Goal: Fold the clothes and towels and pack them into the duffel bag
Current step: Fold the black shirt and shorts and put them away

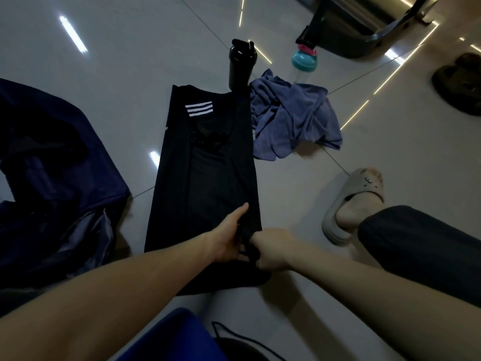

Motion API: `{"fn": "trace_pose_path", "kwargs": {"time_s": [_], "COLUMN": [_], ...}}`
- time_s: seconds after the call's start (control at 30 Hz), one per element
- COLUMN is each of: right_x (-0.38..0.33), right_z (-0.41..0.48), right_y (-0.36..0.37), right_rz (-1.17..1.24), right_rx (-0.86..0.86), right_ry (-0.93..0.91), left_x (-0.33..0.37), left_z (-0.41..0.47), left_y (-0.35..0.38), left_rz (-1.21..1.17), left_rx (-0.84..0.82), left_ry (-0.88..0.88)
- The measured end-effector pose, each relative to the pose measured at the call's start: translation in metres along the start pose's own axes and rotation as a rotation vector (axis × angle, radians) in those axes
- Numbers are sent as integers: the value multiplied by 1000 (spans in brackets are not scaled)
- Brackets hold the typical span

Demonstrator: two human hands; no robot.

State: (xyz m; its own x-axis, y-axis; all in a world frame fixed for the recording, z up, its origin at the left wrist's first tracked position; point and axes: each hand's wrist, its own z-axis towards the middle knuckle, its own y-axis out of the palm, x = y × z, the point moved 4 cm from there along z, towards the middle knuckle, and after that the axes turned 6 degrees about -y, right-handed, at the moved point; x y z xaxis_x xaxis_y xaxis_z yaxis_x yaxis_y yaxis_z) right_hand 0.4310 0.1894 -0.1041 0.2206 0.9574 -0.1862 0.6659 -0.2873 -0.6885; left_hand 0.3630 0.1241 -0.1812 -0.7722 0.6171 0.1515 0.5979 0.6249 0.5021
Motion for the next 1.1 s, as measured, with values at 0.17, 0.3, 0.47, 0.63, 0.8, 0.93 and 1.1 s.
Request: {"fn": "trace_pose_path", "kwargs": {"time_s": [0.17, 0.3, 0.47, 0.63, 0.8, 0.93, 1.1], "right_x": [-32, -24, 33, 47, 27, 31, 61], "right_z": [7, 10, 16, 23, 29, 21, 3], "right_y": [31, 47, 47, 63, 72, 72, 71], "right_rz": [-152, 71, 319, 801, 1061, 1081, 976], "right_rx": [-112, -171, 0, 158, 170, 20, -84], "right_ry": [-92, -51, 287, 539, 583, 583, 591], "left_x": [-13, -22, -36, -58, -59, -59, -65], "left_z": [-13, -12, -21, -13, -16, -18, -19], "left_y": [-31, -64, -76, -74, -66, -56, -45], "left_rz": [156, 328, 452, 439, 398, 406, 538], "left_rx": [113, 371, 407, 412, 359, 314, 265], "left_ry": [-24, -8, -24, -30, 6, 7, -135]}}
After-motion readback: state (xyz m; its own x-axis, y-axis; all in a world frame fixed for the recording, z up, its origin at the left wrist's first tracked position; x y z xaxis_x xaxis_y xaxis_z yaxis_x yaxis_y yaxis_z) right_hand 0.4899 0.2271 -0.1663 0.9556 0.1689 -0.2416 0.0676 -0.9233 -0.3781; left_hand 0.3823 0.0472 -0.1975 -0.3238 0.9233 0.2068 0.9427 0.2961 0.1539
